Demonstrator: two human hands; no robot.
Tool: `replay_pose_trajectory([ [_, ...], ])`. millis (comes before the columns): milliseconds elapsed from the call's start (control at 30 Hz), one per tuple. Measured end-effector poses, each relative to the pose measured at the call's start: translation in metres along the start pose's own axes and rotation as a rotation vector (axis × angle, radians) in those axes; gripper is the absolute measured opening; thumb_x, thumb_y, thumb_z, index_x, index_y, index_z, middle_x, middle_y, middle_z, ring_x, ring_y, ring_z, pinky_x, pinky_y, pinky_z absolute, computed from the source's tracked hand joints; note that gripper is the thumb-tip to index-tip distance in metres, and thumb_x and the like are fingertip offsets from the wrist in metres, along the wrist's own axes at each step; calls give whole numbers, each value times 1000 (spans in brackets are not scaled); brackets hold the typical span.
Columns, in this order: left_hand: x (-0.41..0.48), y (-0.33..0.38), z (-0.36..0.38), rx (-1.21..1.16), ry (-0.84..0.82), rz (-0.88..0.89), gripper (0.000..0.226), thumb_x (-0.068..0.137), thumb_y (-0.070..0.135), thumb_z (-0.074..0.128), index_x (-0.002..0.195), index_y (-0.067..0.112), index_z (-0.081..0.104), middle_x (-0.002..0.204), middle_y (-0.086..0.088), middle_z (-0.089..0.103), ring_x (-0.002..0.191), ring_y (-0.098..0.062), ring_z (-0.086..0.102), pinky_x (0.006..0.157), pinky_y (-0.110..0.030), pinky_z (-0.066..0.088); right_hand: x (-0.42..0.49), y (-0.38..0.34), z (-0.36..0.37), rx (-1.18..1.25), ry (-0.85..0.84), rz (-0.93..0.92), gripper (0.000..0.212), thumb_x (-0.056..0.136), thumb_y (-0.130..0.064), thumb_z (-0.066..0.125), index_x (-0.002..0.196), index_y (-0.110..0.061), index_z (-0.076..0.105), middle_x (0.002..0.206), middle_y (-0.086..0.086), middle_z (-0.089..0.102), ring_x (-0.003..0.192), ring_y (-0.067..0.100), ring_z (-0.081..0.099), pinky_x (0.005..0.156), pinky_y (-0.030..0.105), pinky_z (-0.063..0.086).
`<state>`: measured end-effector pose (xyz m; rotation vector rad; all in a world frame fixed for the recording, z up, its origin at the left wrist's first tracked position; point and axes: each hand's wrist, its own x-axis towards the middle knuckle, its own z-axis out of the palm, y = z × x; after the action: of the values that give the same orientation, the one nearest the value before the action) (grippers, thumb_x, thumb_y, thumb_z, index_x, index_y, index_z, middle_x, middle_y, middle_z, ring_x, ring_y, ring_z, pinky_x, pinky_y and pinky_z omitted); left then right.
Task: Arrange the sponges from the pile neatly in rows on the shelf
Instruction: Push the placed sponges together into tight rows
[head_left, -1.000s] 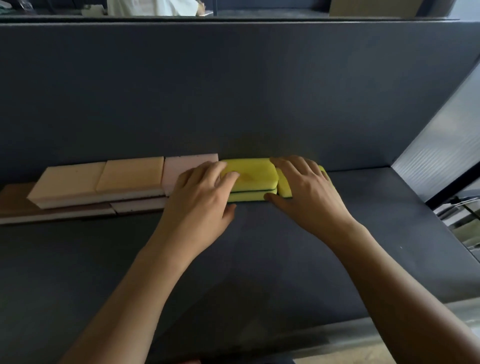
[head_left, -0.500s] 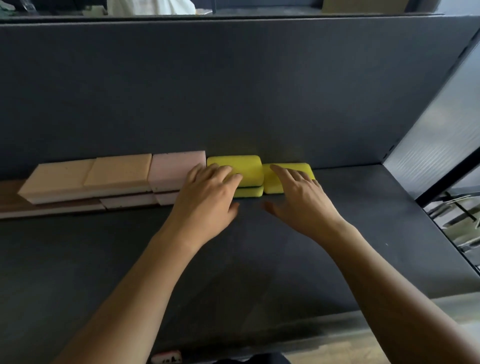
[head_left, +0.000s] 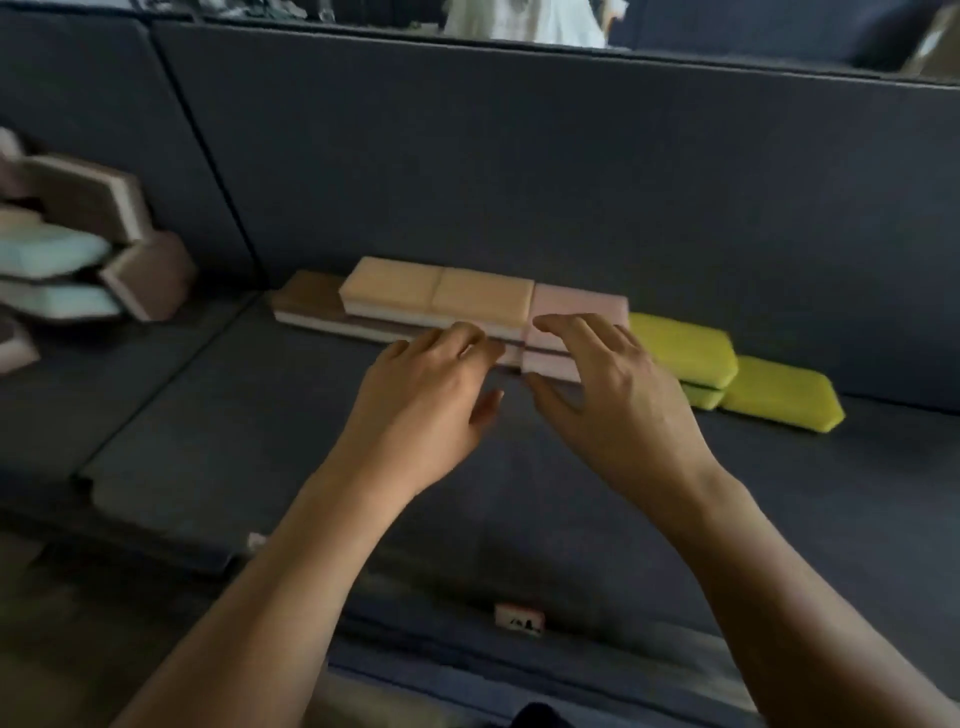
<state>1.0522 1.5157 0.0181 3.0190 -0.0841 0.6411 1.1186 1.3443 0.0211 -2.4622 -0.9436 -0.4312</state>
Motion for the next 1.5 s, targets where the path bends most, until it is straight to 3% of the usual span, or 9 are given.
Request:
replay_pose_trajectory([
  [233,-110,-122,-59,142,-63,-300,29,84,34,65,107,16,61,105,-3,61,92,-28,62,72,-39,49,32,-150,72,80,-126,-201,48,91,-38,63,134,-19,54,131,2,59,118,28,56,86,41,50],
  [333,-157,-170,-82,192,-80,-400,31,87,37,62,111,19,59,107,0,58,95,-24,60,74,-38,47,42,-218,102,121,-192,-281,50,93,-40,61,138,-21,50,137,1,55,124,26,51,93,41,46],
  [600,-246,-254,-118,221,-73,-579,36,90,39,58,122,22,56,118,3,59,108,-20,59,85,-37,49,50,-342,162,175,-247,-397,51,92,-42,61,137,-21,50,136,-2,55,123,23,51,90,38,47],
  [1133,-252,-361,-135,247,-17,-714,44,93,45,54,134,29,49,129,8,54,115,-14,55,89,-31,44,151,-422,223,176,-291,-605,49,89,-36,64,132,-16,52,127,5,56,116,28,53,88,41,47],
  [1300,-239,-400,-132,263,-21,-783,49,94,45,52,140,32,43,137,10,48,121,-12,50,94,-31,43,198,-429,260,105,-444,-639,67,84,-43,70,140,-17,43,137,6,48,123,28,48,98,45,43],
  [1500,-232,-428,-124,223,-1,-807,47,93,44,53,138,31,46,136,10,50,120,-11,51,92,-30,44,238,-435,305,81,-569,-729,80,81,-45,71,148,-17,36,145,8,42,130,26,42,104,38,39],
])
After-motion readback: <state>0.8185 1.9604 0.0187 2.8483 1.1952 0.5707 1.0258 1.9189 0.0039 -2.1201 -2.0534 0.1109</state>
